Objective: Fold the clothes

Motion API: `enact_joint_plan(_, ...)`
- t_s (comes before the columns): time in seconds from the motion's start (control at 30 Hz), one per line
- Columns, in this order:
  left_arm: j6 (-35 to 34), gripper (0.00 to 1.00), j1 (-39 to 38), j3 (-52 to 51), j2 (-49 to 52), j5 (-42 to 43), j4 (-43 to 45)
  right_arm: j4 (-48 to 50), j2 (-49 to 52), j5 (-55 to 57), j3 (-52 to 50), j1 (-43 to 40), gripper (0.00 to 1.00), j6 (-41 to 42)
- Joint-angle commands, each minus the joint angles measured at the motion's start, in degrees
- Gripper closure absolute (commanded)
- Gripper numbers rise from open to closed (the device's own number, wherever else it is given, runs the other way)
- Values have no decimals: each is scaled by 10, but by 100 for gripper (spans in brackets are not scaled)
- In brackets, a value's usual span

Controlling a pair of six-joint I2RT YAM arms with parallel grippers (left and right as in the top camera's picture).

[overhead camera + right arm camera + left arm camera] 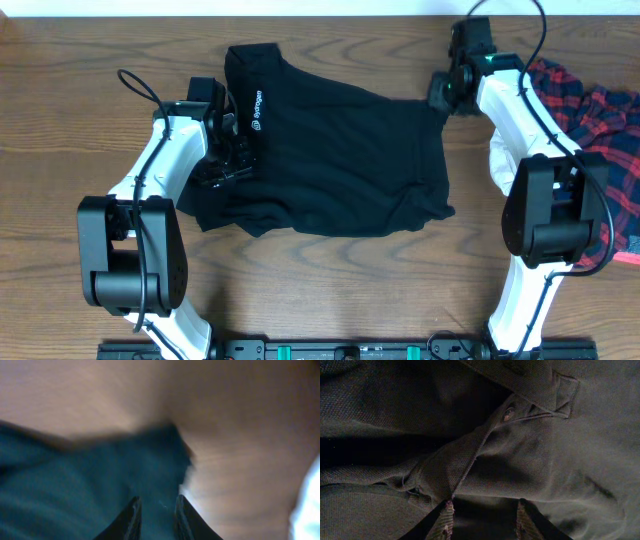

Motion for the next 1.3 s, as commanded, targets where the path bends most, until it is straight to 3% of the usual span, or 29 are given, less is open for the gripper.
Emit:
enact_joint_plan(0.0,5,58,-1,-6,5,-5,0,-20,1,67,-1,-3,75,28)
enact_joint_plan(0.17,5,58,-1,-6,5,-5,0,-38,3,66,-2,-5,59,26)
enact_joint_plan(0.5,5,57,-1,-6,5,-5,-1,-58,27,40,-4,-5,62,68)
enact_joint_plan(0.63,5,58,-1,-6,5,-5,-2,-96,30,-52,-4,1,62,25)
enact_joint_plan(1.03,10,58,0,-6,0,-11,-28,-238,30,-57,-4,13,60,-37)
enact_joint_plan(1.27,12,53,0,-6,-92,-36,-26,-256,-9,-58,-4,15,58,-45)
